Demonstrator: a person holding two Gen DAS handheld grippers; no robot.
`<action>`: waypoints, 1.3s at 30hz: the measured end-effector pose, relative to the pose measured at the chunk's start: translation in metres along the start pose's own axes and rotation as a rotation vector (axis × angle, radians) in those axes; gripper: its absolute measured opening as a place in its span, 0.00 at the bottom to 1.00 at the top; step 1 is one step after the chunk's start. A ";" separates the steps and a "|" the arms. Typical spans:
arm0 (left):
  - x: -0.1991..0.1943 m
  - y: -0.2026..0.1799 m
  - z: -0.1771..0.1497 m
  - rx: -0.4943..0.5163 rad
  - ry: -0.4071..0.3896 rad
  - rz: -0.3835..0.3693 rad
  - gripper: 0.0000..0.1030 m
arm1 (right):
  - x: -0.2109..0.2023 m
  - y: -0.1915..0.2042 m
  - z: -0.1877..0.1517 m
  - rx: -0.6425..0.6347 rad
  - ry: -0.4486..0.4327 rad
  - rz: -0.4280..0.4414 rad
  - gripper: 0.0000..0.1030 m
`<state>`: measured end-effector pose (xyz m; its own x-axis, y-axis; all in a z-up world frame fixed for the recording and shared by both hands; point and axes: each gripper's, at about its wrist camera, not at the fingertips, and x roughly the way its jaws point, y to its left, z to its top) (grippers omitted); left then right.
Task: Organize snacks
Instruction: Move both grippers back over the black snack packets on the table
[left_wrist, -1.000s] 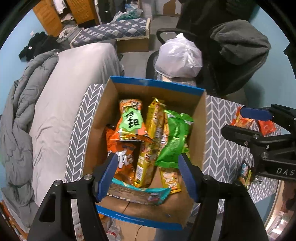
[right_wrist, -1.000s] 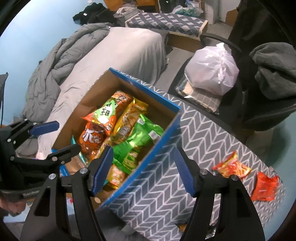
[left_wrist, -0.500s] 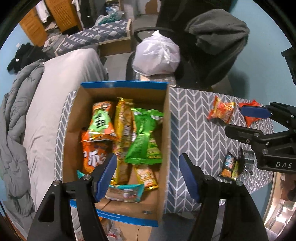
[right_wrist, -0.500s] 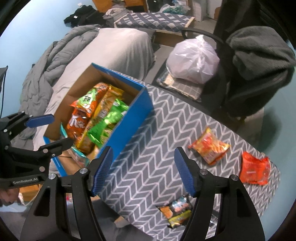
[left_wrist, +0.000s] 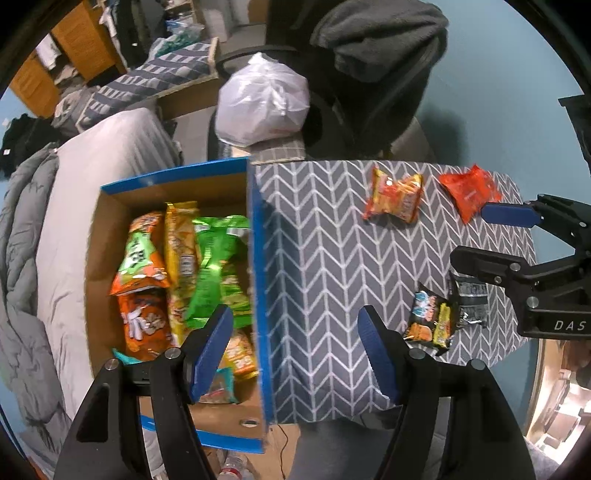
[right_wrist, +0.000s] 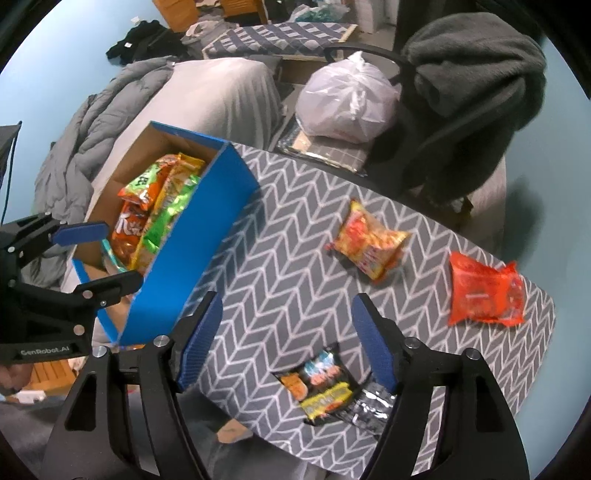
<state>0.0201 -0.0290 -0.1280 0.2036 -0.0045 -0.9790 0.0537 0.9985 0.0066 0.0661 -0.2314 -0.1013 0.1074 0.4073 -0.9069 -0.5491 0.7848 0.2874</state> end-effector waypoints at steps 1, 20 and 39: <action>0.003 -0.005 0.000 0.008 0.005 -0.005 0.69 | 0.000 -0.004 -0.003 0.003 0.001 0.000 0.72; 0.073 -0.082 -0.013 0.166 0.147 -0.028 0.74 | 0.028 -0.097 -0.079 0.053 0.108 0.013 0.73; 0.132 -0.115 -0.070 0.092 0.336 -0.019 0.78 | 0.079 -0.093 -0.136 -0.318 0.282 -0.008 0.73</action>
<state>-0.0272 -0.1403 -0.2721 -0.1312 0.0104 -0.9913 0.1456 0.9893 -0.0088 0.0130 -0.3355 -0.2410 -0.0939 0.2231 -0.9703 -0.7823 0.5862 0.2105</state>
